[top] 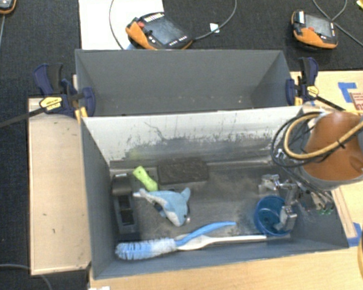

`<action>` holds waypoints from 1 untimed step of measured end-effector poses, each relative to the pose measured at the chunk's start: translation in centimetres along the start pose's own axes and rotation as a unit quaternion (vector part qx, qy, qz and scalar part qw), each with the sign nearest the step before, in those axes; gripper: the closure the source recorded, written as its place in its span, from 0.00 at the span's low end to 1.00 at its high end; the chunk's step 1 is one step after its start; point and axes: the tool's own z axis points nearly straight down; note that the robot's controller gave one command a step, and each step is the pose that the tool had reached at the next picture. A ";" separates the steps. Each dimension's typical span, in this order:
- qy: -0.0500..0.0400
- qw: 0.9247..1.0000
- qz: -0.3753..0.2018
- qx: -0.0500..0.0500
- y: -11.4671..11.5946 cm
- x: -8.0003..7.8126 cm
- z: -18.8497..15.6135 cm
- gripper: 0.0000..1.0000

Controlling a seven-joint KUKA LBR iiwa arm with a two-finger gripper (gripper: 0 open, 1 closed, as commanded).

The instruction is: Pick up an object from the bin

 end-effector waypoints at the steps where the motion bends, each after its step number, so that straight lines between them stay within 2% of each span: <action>1: 0.000 0.990 0.142 -0.001 3.4 -1.6 0.0 1.00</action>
Offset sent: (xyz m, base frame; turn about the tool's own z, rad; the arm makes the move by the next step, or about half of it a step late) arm 0.0000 0.0000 0.0000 0.0000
